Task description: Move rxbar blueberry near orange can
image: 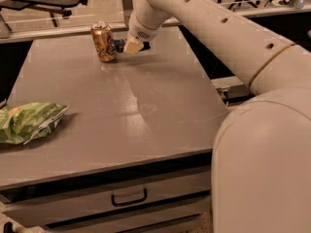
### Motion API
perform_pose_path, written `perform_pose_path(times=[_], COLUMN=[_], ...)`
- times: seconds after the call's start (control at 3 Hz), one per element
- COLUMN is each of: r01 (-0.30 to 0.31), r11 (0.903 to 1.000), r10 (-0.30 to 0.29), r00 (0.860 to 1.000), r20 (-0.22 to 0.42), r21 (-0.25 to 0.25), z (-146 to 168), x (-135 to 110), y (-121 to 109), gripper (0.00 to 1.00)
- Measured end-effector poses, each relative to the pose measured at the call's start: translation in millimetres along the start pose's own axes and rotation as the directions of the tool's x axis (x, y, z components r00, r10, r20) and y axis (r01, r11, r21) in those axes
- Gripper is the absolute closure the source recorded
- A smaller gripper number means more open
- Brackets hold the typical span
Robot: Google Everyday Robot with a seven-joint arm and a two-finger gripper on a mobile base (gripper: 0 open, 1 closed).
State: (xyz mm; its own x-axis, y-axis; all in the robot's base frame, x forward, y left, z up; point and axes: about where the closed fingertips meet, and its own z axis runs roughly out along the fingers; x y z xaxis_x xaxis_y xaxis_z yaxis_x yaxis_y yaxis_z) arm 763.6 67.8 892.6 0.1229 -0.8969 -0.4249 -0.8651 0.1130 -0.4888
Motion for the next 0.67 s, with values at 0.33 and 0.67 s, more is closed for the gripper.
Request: perform_pose_path(times=[0.33,0.67], r01=[-0.022,-0.047], r11=[0.9997,0.9985], r10=[0.022,0.047], r00=[1.0,0.999], r20=[-0.002,-0.008], r21=[-0.009,-0.028], z=[8.7,18.1], x=[2.0,7.7], y=[2.3,7.9], gripper=[1.0,0.97])
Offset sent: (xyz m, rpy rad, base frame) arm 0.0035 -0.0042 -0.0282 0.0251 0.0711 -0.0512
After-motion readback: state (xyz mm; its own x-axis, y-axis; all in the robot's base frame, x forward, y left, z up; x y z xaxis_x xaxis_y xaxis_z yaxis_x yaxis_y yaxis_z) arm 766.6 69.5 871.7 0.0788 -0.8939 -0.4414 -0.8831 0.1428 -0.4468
